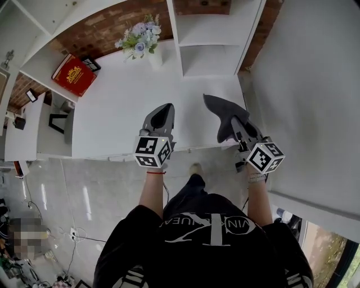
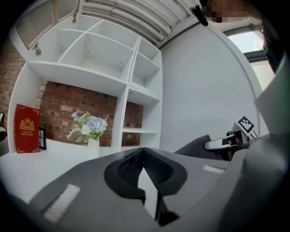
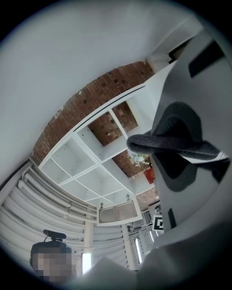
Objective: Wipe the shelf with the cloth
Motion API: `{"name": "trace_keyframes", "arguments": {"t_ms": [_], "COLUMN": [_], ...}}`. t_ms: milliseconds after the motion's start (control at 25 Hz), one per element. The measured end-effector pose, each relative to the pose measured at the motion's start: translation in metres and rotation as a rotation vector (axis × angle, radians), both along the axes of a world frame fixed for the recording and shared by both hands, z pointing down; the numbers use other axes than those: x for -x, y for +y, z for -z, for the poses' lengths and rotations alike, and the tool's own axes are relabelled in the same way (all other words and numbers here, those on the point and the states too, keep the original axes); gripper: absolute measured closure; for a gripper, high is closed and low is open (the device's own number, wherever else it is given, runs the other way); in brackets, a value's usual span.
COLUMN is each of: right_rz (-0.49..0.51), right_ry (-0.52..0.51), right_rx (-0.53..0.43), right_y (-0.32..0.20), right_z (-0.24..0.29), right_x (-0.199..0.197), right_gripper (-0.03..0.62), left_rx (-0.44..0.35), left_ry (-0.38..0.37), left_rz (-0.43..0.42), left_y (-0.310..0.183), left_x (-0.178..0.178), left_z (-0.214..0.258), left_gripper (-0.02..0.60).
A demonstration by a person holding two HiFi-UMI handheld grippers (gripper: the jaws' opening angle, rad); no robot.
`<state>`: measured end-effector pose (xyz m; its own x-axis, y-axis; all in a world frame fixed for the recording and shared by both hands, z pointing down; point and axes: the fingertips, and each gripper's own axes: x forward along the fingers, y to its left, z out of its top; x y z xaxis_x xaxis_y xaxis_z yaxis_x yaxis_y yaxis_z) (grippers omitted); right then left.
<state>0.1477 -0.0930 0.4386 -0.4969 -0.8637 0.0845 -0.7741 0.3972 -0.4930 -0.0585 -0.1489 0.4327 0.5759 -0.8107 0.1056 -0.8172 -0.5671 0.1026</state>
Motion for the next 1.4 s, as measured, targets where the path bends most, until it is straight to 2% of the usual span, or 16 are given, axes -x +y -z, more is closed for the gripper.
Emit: {"name": "trace_keyframes", "arguments": {"t_ms": [320, 560, 800, 880, 960, 1080, 1160, 1200, 1240, 1280, 1320, 1360, 1400], "right_rz": [0.064, 0.09, 0.11, 0.079, 0.002, -0.154, -0.244, -0.266, -0.256, -0.2, -0.098, 0.03, 0.149], "right_ry": [0.037, 0.048, -0.044, -0.01, 0.094, 0.327, 0.547, 0.693, 0.85, 0.986, 1.061, 1.056, 0.989], "right_rx": [-0.025, -0.055, -0.162, -0.21, -0.247, -0.286, -0.322, -0.33, -0.322, -0.294, -0.248, -0.194, -0.147], "right_y": [-0.07, -0.108, -0.15, -0.172, -0.2, -0.245, -0.271, -0.283, -0.297, -0.31, -0.32, -0.324, -0.322], "right_z": [0.003, 0.02, 0.078, 0.104, 0.129, 0.155, 0.161, 0.157, 0.146, 0.13, 0.109, 0.089, 0.072], "right_x": [0.023, 0.025, 0.008, -0.002, -0.016, -0.035, -0.034, -0.027, -0.015, 0.002, 0.023, 0.045, 0.064], "right_gripper": [0.536, 0.536, 0.536, 0.536, 0.536, 0.536, 0.536, 0.536, 0.536, 0.536, 0.536, 0.536, 0.517], "left_rx": [0.006, 0.022, -0.022, -0.037, -0.058, -0.105, -0.121, -0.121, -0.119, -0.118, -0.118, -0.119, -0.121], "left_ry": [0.016, 0.046, 0.056, 0.066, 0.083, 0.101, 0.103, 0.106, 0.111, 0.118, 0.123, 0.124, 0.123], "left_rz": [0.059, 0.072, 0.082, 0.103, 0.121, 0.141, 0.15, 0.155, 0.162, 0.171, 0.18, 0.186, 0.191], "left_y": [-0.057, -0.085, -0.117, -0.129, -0.14, -0.155, -0.16, -0.162, -0.164, -0.166, -0.168, -0.169, -0.17], "left_x": [0.017, 0.014, 0.007, 0.01, 0.013, 0.014, 0.014, 0.014, 0.015, 0.016, 0.016, 0.017, 0.018], "left_z": [-0.008, -0.005, 0.02, 0.03, 0.044, 0.066, 0.074, 0.075, 0.076, 0.078, 0.079, 0.08, 0.081], "left_gripper": [0.571, 0.571, 0.571, 0.571, 0.571, 0.571, 0.571, 0.571, 0.571, 0.571, 0.571, 0.571, 0.571]}}
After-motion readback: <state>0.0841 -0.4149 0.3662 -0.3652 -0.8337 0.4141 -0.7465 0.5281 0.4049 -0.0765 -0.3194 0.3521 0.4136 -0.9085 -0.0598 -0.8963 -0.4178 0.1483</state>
